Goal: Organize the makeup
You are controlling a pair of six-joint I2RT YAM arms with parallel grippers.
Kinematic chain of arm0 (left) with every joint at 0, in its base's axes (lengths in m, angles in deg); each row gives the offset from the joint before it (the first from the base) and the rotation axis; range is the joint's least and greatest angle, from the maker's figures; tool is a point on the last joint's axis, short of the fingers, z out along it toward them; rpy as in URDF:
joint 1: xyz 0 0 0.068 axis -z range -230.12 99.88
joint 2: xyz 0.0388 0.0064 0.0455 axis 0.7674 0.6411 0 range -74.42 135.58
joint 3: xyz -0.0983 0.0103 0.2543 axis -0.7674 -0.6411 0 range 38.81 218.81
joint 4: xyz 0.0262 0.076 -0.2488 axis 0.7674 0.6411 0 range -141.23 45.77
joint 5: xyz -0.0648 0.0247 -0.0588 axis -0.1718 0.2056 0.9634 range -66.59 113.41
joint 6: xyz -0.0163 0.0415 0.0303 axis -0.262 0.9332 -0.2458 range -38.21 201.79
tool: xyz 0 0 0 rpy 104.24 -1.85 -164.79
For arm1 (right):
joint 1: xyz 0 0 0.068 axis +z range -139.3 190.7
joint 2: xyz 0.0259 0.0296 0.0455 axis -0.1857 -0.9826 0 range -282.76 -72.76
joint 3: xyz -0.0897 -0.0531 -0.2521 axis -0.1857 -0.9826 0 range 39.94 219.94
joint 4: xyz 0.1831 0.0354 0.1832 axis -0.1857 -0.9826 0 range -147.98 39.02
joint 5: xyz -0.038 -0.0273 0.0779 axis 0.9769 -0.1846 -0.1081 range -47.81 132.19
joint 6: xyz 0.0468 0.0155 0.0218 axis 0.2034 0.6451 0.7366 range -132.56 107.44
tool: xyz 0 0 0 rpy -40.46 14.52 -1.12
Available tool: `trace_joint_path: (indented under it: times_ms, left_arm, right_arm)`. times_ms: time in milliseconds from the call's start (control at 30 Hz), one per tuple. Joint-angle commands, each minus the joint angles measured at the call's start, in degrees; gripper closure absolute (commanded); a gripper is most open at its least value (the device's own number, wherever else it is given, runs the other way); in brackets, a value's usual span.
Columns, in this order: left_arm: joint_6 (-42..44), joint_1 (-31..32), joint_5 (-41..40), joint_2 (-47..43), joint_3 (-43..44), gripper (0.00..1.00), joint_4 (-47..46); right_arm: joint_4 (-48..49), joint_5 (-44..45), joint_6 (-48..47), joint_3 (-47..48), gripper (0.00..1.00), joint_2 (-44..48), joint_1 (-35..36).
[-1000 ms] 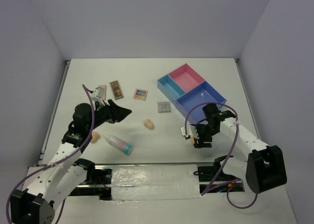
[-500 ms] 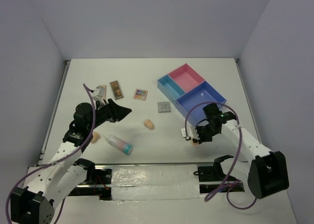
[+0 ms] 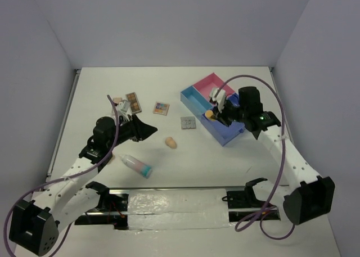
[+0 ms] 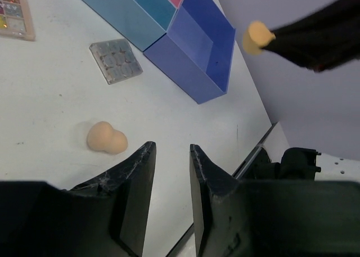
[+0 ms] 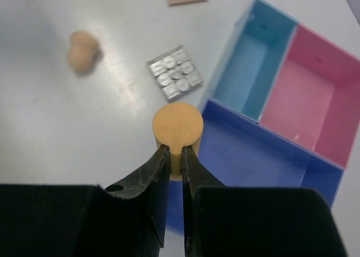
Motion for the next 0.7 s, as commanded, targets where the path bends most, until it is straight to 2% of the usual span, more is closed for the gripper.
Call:
trace_joint_path:
  times_ms: [0, 67, 167, 367, 633, 667]
  left_arm:
    - [-0.2, 1.8, -1.3, 0.4, 0.4, 0.57, -3.9]
    - [-0.5, 2.4, -1.8, 1.0, 0.3, 0.54, -3.7]
    - [-0.6, 4.2, -3.6, 1.0, 0.0, 0.48, -3.3]
    - [-0.9, 5.9, -7.6, 0.7, 0.1, 0.46, -0.3]
    - [-2.0, 7.4, -11.0, -0.8, -0.8, 0.53, 2.3]
    - [-2.2, 7.5, -11.1, -0.7, -0.9, 0.54, 2.3]
  right_arm:
    - [18.0, 15.1, 23.4, 3.6, 0.95, -6.7, 0.3]
    - [19.6, 19.5, 29.6, 7.4, 0.96, -12.3, 0.0]
    - [21.4, 26.8, 33.8, 11.4, 0.97, -19.1, -0.6]
    - [24.9, 32.5, 34.4, 15.2, 0.93, -29.8, -2.3]
    - [24.6, 31.3, 34.3, 21.6, 0.74, -40.6, -4.7]
    - [24.7, 31.2, 34.0, 21.9, 0.68, -41.1, -4.8]
